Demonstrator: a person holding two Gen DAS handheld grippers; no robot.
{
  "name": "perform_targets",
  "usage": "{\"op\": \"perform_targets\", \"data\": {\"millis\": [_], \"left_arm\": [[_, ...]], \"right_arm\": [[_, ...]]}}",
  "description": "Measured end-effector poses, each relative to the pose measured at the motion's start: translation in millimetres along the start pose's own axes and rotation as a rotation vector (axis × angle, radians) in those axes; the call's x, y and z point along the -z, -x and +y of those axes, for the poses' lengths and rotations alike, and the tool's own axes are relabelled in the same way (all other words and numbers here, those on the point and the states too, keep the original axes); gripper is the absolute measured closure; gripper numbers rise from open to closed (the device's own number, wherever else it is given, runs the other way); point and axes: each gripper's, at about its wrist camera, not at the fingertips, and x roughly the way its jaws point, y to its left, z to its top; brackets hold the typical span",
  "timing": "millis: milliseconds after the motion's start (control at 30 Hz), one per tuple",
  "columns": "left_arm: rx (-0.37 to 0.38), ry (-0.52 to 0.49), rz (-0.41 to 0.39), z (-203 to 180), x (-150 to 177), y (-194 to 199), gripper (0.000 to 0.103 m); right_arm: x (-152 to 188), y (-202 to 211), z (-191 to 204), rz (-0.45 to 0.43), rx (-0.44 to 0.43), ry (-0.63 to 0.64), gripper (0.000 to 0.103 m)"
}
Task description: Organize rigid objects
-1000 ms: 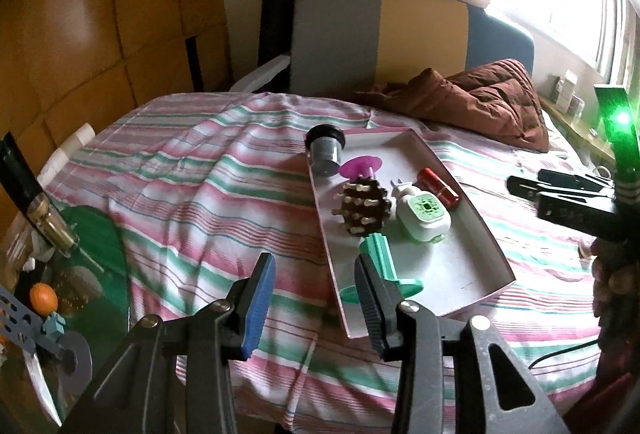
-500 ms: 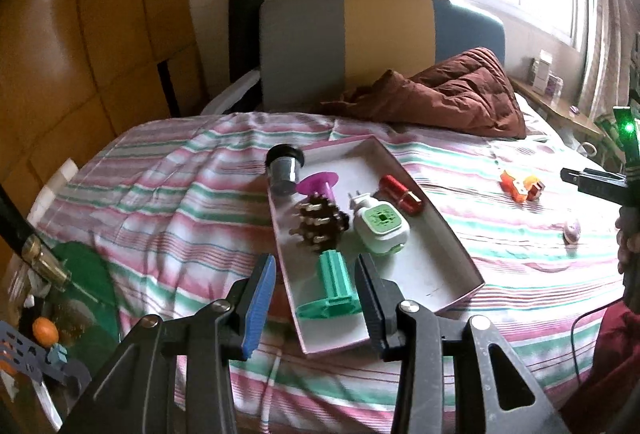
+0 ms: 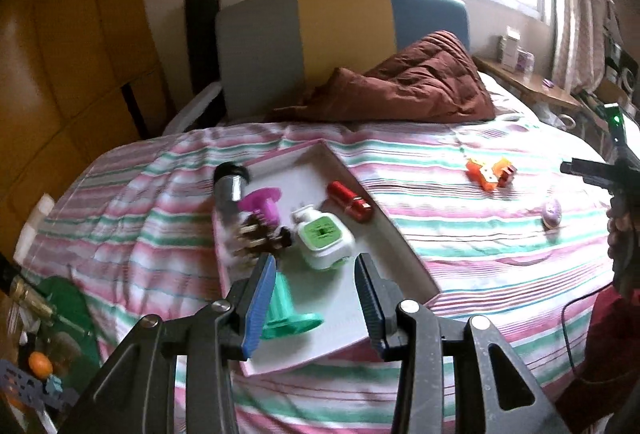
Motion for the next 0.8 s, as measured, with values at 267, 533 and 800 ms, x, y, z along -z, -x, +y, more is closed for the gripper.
{"op": "perform_targets", "data": {"millis": [267, 533, 800], "left_arm": [[0.060, -0.091, -0.010, -44.6, -18.1, -10.2, 0.062], [0.110, -0.156, 0.000, -84.3, -30.2, -23.1, 0.062], [0.144, -0.198, 0.020, -113.1, -37.8, -39.1, 0.062]], "right_arm": [[1.4, -0.9, -8.2, 0.022, 0.020, -0.043, 0.036], [-0.8, -2.0, -14.1, 0.033, 0.008, -0.071, 0.036], [-2.9, -3.6, -19.1, 0.043, -0.011, -0.104, 0.036]]}}
